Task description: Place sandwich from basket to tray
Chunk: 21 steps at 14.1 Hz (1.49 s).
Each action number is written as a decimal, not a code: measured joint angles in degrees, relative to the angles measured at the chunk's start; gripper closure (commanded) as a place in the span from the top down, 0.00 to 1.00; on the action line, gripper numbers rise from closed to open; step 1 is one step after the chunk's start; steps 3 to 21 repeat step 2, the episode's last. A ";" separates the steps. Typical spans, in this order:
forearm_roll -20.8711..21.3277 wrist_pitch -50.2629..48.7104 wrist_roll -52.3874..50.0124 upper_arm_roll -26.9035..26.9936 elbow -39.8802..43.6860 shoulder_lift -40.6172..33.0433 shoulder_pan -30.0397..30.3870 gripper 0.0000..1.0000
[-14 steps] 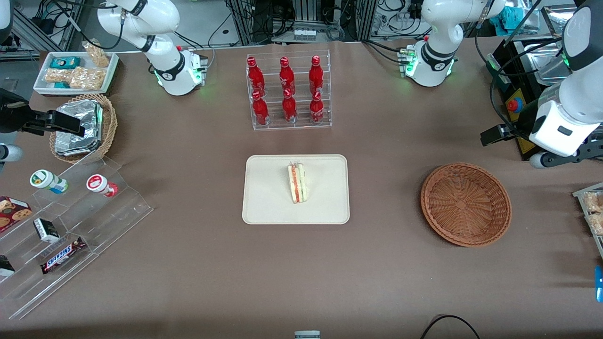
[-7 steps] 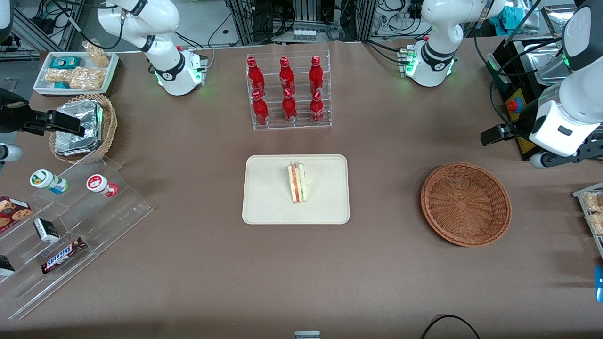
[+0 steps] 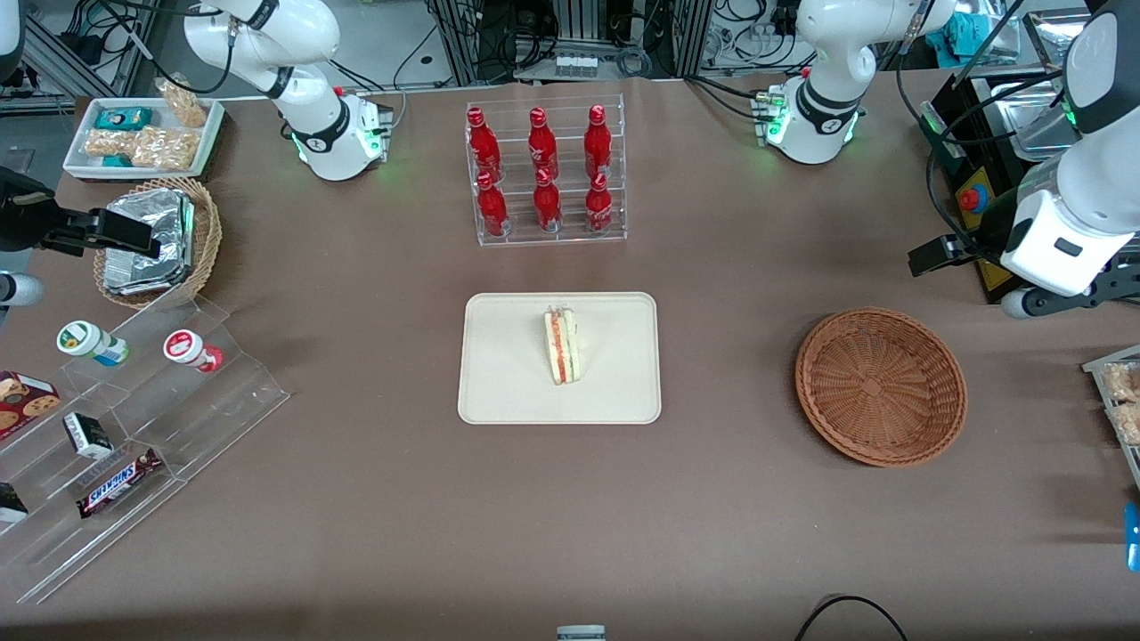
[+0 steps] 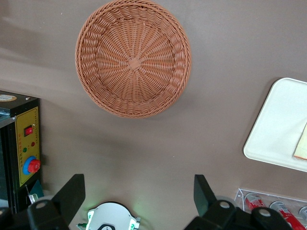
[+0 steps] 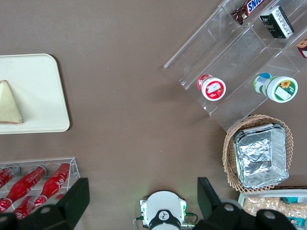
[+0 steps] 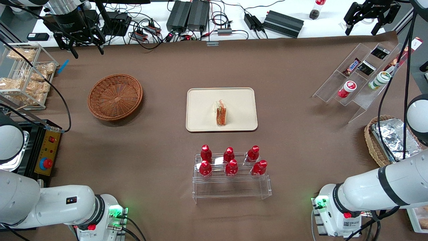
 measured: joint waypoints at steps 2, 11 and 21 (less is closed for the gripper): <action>0.00 0.00 0.00 0.00 0.00 0.01 0.00 1.00; 0.00 0.00 0.00 0.00 0.00 0.01 0.00 1.00; 0.00 0.00 0.00 0.00 0.00 0.01 0.00 1.00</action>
